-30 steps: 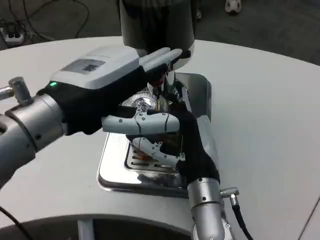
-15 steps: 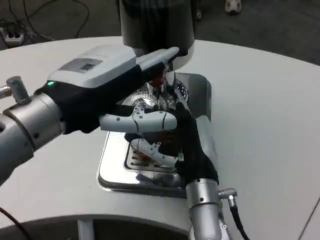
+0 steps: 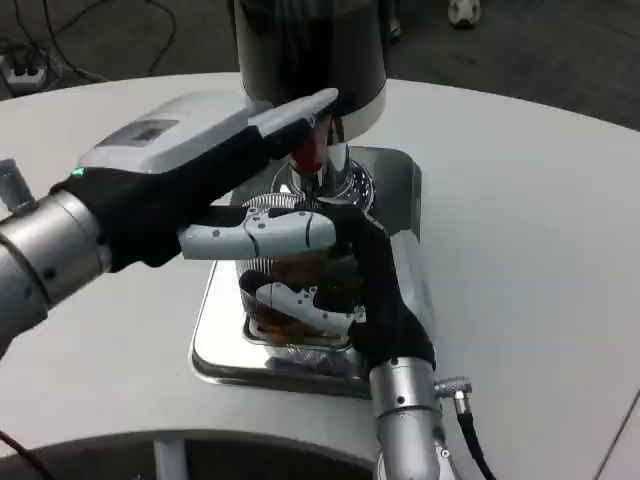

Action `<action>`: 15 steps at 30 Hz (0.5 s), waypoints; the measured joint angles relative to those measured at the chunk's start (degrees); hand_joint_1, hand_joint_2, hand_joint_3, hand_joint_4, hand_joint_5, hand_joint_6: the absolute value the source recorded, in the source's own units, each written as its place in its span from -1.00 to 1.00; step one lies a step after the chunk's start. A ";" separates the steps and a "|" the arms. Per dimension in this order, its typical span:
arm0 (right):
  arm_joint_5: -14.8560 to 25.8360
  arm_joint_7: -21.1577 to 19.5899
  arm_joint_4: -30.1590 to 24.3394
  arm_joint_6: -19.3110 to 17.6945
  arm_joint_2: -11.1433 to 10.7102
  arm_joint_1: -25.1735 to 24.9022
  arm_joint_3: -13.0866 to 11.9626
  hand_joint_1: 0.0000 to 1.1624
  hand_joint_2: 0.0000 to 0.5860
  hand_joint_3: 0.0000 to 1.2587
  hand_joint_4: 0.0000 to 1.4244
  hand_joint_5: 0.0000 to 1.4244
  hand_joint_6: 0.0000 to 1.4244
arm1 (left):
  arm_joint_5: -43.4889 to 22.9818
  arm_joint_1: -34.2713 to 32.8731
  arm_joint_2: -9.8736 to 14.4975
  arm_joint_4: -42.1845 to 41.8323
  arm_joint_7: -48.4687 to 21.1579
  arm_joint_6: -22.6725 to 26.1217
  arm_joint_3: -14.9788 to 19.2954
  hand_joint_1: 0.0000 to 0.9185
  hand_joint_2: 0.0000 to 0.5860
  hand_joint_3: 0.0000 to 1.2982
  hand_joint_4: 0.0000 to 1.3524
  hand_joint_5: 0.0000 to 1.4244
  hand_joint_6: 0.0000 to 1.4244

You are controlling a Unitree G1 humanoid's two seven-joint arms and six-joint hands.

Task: Grasp the cup under the faucet to collect the drink, then remove the cup.

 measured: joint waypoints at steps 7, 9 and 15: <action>-0.09 -0.07 0.01 0.06 0.00 -0.25 -0.11 0.58 -0.53 0.16 0.14 0.37 0.28 | -9.41 2.99 -4.12 0.73 0.65 3.18 3.82 -1.00 -0.34 -0.97 -1.00 -0.98 -1.00; -0.25 -0.07 -0.13 0.21 0.00 -0.26 -0.09 0.60 -0.55 0.19 0.16 0.41 0.31 | -11.59 3.80 -4.88 0.77 0.92 3.78 4.41 -1.00 -0.34 -0.98 -1.00 -1.00 -1.00; -0.84 -0.10 -1.33 1.26 0.00 -0.24 -0.16 0.61 -0.60 0.24 0.18 0.44 0.36 | -15.12 6.93 -6.63 1.11 1.16 6.43 6.29 -1.00 -0.34 -1.00 -1.00 -1.00 -1.00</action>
